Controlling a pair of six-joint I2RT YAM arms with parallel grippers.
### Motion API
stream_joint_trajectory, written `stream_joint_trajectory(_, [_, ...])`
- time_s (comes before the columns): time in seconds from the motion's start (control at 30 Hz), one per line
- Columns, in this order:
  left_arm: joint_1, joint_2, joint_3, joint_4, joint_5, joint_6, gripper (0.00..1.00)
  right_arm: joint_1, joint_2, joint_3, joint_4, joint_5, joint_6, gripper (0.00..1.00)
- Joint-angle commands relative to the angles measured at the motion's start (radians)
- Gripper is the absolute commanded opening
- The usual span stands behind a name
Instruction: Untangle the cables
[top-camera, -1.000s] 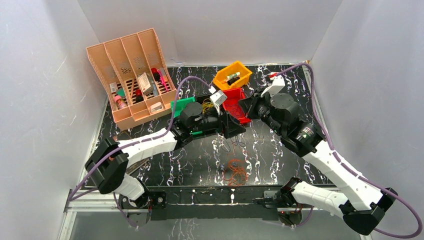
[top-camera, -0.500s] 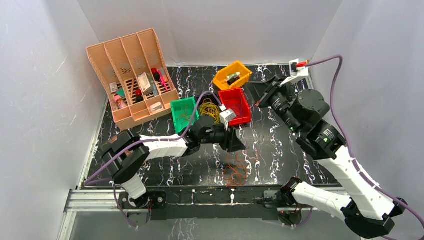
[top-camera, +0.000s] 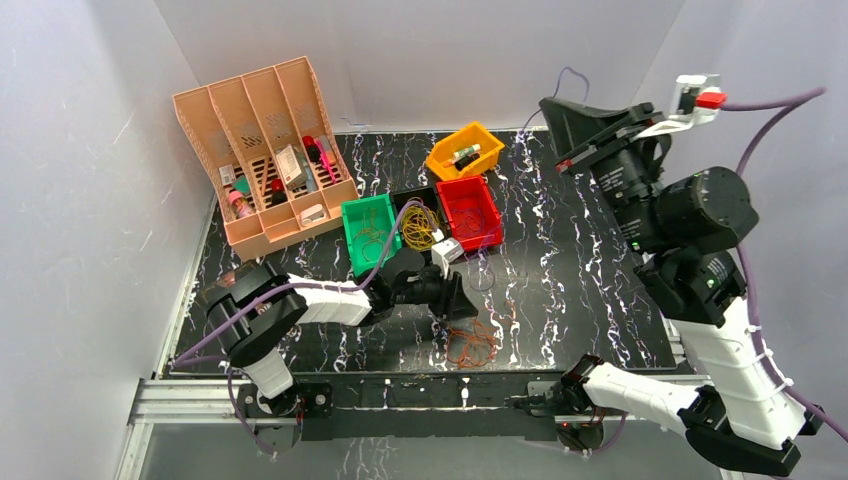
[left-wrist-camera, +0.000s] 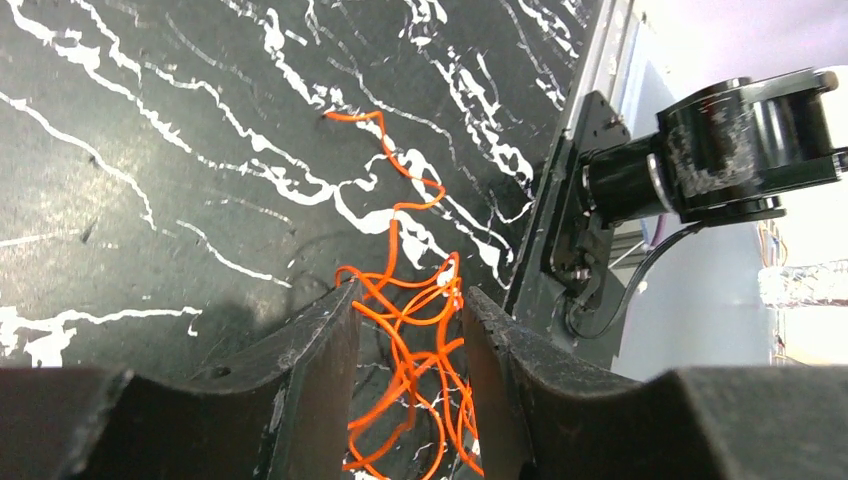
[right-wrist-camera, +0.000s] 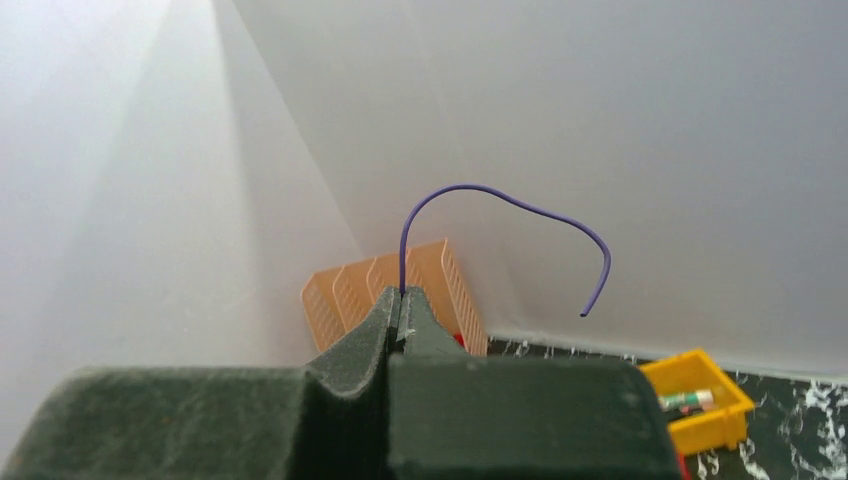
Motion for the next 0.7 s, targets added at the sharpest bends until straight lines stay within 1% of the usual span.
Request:
stream_joint_trajectory(0.0, [-0.006,0.011,-0.042,0.047,-0.022,0.005,0.40,0.002,0.002,0.095,0.122,0.048,-0.106,0.00])
stream_joint_trajectory(0.1, [-0.006,0.015,-0.062,0.055,-0.029,0.002,0.38,0.002,0.006,0.122,0.149,0.062,-0.139,0.00])
stream_joint_trajectory(0.13, [-0.007,0.018,-0.068,0.055,-0.030,0.001,0.35,0.002,0.008,0.133,0.154,0.065,-0.148,0.00])
stream_joint_trajectory(0.23, [-0.006,0.027,-0.074,0.059,-0.029,-0.001,0.18,0.002,0.013,0.156,0.166,0.071,-0.170,0.00])
stream_joint_trajectory(0.27, [-0.006,0.030,-0.075,0.058,-0.027,-0.002,0.16,0.002,0.015,0.163,0.165,0.073,-0.176,0.00])
stream_joint_trajectory(0.33, [-0.006,0.027,-0.077,0.059,-0.026,-0.003,0.15,0.003,0.022,0.173,0.150,0.077,-0.182,0.00])
stream_joint_trajectory(0.4, [-0.007,0.003,-0.079,0.039,-0.046,0.000,0.19,0.002,0.028,0.171,0.130,0.083,-0.186,0.00])
stream_joint_trajectory(0.5, [-0.006,-0.064,-0.061,-0.055,-0.103,0.037,0.34,0.002,0.033,0.142,0.095,0.101,-0.190,0.00])
stream_joint_trajectory(0.57, [-0.006,-0.125,-0.043,-0.132,-0.164,0.064,0.46,0.003,0.038,0.117,0.073,0.114,-0.192,0.00])
stream_joint_trajectory(0.67, [-0.005,-0.236,-0.026,-0.230,-0.244,0.110,0.59,0.002,0.054,0.080,0.041,0.123,-0.203,0.00])
